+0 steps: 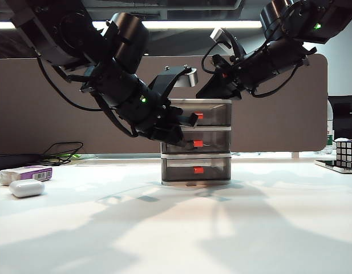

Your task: Open the second layer of the drawer on the table, pick up the transparent tape on the table and put it in, and finally close the drawer.

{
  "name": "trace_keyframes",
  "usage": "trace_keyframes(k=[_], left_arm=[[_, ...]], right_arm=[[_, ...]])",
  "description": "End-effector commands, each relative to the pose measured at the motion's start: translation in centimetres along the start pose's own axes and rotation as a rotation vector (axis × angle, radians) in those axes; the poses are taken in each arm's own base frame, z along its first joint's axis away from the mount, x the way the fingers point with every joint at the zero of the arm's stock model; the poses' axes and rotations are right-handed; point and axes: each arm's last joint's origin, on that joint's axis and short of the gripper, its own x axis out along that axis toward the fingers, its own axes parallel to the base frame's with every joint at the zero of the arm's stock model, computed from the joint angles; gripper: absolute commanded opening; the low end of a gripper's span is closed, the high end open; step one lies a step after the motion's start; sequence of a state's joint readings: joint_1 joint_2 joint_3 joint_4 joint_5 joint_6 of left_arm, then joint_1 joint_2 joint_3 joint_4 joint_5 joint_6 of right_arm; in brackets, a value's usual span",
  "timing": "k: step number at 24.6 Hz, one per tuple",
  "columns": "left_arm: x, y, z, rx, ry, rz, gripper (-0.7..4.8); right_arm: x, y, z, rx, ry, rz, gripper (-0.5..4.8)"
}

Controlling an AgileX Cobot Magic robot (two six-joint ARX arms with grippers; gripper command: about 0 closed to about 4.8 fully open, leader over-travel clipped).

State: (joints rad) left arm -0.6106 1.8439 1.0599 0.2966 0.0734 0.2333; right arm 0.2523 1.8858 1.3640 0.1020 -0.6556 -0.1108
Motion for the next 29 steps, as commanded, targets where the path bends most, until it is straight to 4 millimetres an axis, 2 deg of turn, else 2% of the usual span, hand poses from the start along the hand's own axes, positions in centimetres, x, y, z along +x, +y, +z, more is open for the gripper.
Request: trace_keyframes(k=[1, 5, 7, 10, 13, 14, 18, 20, 23, 26, 28, 29], left_arm=[[-0.1, 0.2, 0.5, -0.003, -0.037, 0.018, -0.06], [-0.2, -0.1, 0.3, -0.01, -0.015, -0.057, -0.06], [-1.0, -0.6, 0.4, -0.017, 0.032, -0.147, -0.06], [-2.7, -1.4, 1.1, 0.017, 0.032, -0.122, -0.06], [-5.1, -2.3, 1.7, 0.039, -0.003, -0.101, -0.06], [-6.7, -2.5, 1.8, 0.027, -0.02, -0.083, -0.06], [-10.1, -3.0, 1.0, 0.014, -0.048, -0.029, -0.06], [-13.7, -3.6, -0.5, -0.009, -0.087, -0.004, -0.06], [-16.5, -4.4, -2.1, -0.051, -0.124, 0.038, -0.06], [-18.8, -5.0, -3.4, -0.106, -0.175, 0.047, -0.06], [-20.0, -5.4, -4.3, -0.143, -0.208, 0.033, -0.06], [-20.9, -5.8, -5.2, -0.194, -0.235, 0.005, -0.06]], right_arm=[[0.1, 0.1, -0.7, 0.033, 0.043, 0.004, -0.05], [0.1, 0.1, -0.7, 0.033, 0.043, 0.004, -0.05], [0.1, 0.1, -0.7, 0.035, 0.045, 0.005, -0.05], [0.1, 0.1, -0.5, 0.027, 0.035, 0.012, -0.05], [-0.6, 0.4, 0.2, 0.006, 0.019, 0.008, -0.05], [-1.3, 0.5, 0.8, 0.001, 0.01, 0.002, -0.05], [-3.5, 1.4, 2.2, -0.016, -0.001, -0.012, -0.05], [-5.9, 3.0, 2.5, -0.032, -0.024, -0.027, -0.05], [-7.9, 4.6, 1.8, -0.044, -0.041, -0.044, -0.05], [-10.0, 6.4, 0.3, -0.043, -0.054, -0.07, -0.05], [-11.3, 7.7, -1.2, -0.021, -0.072, -0.069, -0.05], [-12.5, 9.0, -2.9, 0.004, -0.094, -0.071, -0.05]])
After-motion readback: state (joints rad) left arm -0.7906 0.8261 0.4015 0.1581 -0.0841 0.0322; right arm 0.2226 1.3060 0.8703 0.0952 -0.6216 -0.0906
